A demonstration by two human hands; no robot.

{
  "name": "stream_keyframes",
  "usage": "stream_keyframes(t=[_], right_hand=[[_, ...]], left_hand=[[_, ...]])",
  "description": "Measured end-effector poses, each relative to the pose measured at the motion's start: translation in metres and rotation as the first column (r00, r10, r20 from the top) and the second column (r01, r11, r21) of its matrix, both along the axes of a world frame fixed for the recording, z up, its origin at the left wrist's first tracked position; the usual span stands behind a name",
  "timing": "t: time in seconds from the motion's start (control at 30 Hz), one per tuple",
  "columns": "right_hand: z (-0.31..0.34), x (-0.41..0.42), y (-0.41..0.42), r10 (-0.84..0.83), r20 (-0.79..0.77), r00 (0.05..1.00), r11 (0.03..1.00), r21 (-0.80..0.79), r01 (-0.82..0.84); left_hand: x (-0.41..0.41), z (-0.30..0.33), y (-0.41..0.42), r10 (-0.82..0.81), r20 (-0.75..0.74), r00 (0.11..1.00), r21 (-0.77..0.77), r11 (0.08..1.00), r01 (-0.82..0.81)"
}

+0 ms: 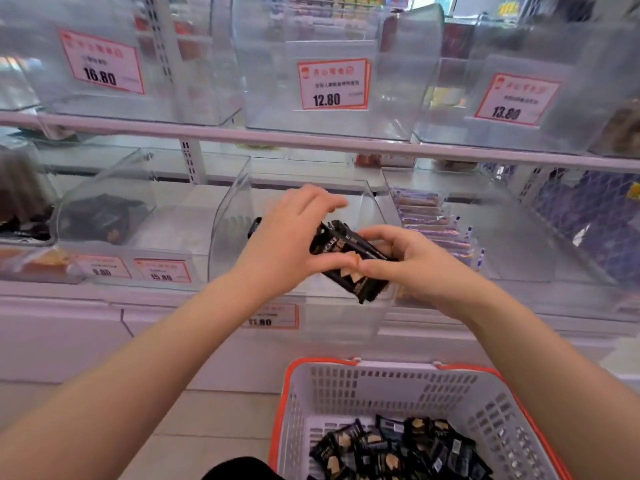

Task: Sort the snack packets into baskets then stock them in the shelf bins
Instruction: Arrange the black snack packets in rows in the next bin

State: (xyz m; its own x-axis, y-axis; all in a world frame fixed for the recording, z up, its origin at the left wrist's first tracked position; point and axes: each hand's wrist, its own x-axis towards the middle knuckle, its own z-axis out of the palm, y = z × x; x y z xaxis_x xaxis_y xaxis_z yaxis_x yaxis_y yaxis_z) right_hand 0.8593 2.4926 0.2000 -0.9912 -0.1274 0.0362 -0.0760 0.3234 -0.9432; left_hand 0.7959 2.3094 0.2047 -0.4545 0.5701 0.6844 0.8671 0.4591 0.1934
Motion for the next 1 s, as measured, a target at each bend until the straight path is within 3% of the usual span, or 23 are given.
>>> stream_keyframes(t=[0.07, 0.17, 0.23, 0.3, 0.37, 0.43, 0.53, 0.67, 0.83, 1.0], right_hand=[[0.000, -0.021, -0.013, -0.128, 0.016, 0.992, 0.988, 0.083, 0.126], [-0.010, -0.057, -0.041, -0.273, -0.060, 0.960, 0.871, 0.409, 0.273], [-0.020, -0.082, -0.062, -0.255, -0.042, 0.966, 0.786, 0.573, 0.232], [-0.031, -0.104, -0.082, -0.220, 0.084, 0.972, 0.797, 0.591, 0.129], [-0.043, -0.121, -0.100, -0.185, 0.198, 0.963, 0.828, 0.559, 0.044], [-0.054, -0.137, -0.112, -0.161, 0.207, 0.965, 0.769, 0.639, -0.009], [-0.066, -0.158, -0.125, -0.190, 0.179, 0.965, 0.662, 0.750, -0.009], [-0.080, -0.168, -0.134, -0.243, 0.195, 0.950, 0.657, 0.754, 0.013], [-0.073, -0.167, -0.135, -0.001, 0.410, 0.912, 0.569, 0.750, -0.337], [-0.074, -0.176, -0.143, 0.013, 0.259, 0.966, 0.414, 0.878, -0.241]], left_hand=[[-0.014, -0.003, -0.016, 0.077, 0.101, 0.992, 0.119, 0.989, -0.089], [-0.030, -0.021, -0.050, 0.216, 0.189, 0.958, 0.265, 0.928, -0.261], [-0.038, -0.039, -0.070, 0.282, 0.325, 0.903, 0.288, 0.880, -0.379], [-0.044, -0.059, -0.085, 0.282, 0.500, 0.819, 0.258, 0.854, -0.452], [-0.047, -0.076, -0.095, 0.169, 0.655, 0.737, 0.280, 0.851, -0.444], [-0.049, -0.086, -0.101, 0.039, 0.728, 0.684, 0.334, 0.851, -0.404], [-0.052, -0.092, -0.106, -0.072, 0.750, 0.657, 0.387, 0.854, -0.349], [-0.054, -0.094, -0.105, -0.121, 0.736, 0.666, 0.410, 0.863, -0.296], [-0.055, -0.093, -0.110, -0.136, 0.717, 0.684, 0.420, 0.867, -0.267], [-0.054, -0.087, -0.111, -0.136, 0.716, 0.685, 0.398, 0.886, -0.240]])
